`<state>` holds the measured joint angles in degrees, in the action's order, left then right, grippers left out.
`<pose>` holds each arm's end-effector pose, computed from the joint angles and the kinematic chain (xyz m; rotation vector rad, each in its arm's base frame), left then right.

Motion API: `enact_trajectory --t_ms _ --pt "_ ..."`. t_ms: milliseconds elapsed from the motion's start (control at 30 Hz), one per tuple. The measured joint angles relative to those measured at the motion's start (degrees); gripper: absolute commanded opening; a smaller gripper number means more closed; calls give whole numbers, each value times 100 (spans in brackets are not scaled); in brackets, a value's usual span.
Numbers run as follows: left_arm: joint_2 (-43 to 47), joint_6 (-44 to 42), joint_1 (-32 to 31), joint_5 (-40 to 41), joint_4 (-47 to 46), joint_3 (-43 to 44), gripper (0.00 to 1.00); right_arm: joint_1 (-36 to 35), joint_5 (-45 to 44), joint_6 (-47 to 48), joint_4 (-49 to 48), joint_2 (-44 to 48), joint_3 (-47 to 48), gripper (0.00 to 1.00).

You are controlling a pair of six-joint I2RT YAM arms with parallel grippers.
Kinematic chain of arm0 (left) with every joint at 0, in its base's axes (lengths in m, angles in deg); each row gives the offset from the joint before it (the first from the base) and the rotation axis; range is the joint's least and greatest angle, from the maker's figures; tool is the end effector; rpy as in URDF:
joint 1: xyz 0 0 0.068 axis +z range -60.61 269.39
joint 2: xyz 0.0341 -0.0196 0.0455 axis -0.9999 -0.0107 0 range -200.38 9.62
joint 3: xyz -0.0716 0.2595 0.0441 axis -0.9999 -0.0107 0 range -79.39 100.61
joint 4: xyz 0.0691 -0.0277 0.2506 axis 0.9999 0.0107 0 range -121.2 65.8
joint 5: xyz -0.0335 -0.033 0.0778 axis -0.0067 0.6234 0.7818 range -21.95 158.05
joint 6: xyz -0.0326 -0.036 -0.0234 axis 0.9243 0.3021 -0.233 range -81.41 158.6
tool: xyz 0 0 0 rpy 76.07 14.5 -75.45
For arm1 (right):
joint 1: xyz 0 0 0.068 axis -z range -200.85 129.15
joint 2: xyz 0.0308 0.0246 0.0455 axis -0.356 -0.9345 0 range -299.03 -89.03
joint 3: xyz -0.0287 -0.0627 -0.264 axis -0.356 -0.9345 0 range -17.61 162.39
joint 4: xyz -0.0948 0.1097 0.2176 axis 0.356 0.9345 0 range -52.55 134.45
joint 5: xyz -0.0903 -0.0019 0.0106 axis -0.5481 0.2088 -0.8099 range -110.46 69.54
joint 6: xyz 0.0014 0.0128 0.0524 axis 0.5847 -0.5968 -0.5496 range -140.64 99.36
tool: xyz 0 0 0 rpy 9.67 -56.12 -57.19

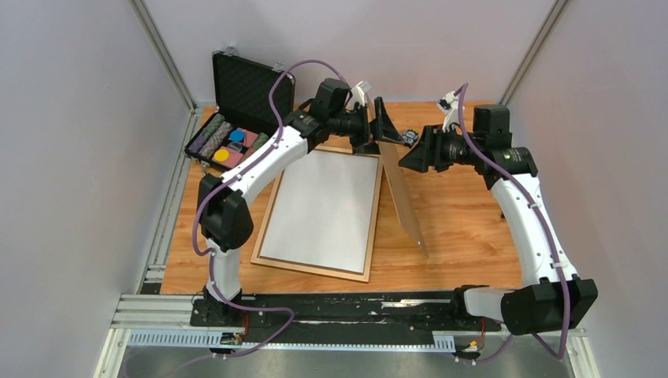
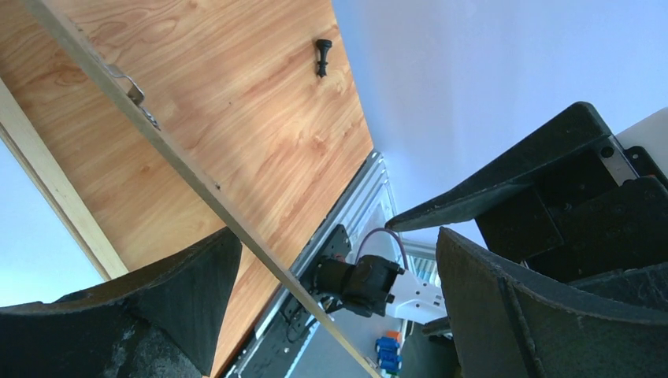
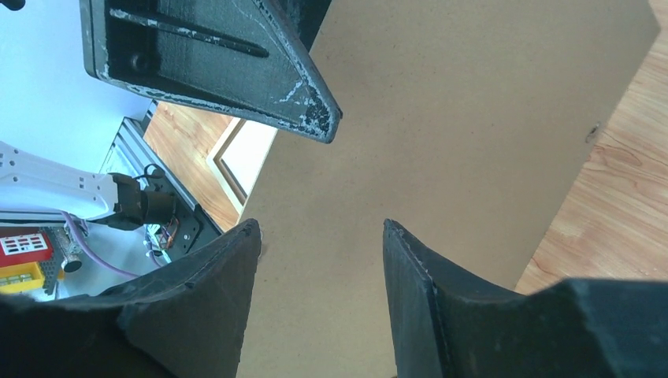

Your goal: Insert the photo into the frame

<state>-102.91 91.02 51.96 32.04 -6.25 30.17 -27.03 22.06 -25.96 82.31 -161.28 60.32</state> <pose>0.3523 -0.2959 0.3564 0.1477 2.3674 -1.5250 0.2511 0.0514 0.3856 -0.4163 2.1617 0.9411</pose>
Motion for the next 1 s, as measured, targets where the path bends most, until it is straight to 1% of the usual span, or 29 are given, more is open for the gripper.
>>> enact_trajectory --t_ms 167,233,300,467,700,767,867,900,967,1000 --pt "0 2 7 0 -9 0 100 7 66 4 -7 4 -35 57" --pt "0 4 7 -2 -22 0 99 44 68 4 -44 15 -83 56" --pt "0 2 7 -2 -37 -11 95 133 63 4 -72 42 -166 56" --pt "2 15 9 7 -181 -225 82 494 48 -7 -192 46 -389 56" --pt "2 4 42 94 -234 -874 68 986 90 -7 -251 0 -713 54" --pt "2 -4 61 138 -227 -970 60 1067 118 9 -267 -26 -787 54" --pt "2 -46 120 170 -249 -1104 52 1182 179 46 -275 -90 -894 54" --pt "7 -57 142 188 -249 -1145 48 1220 205 55 -278 -116 -925 54" --pt "33 -98 197 216 -264 -1266 43 1300 254 76 -280 -164 -979 53" --pt "48 -120 221 219 -278 -1325 42 1338 267 90 -297 -188 -1005 53"
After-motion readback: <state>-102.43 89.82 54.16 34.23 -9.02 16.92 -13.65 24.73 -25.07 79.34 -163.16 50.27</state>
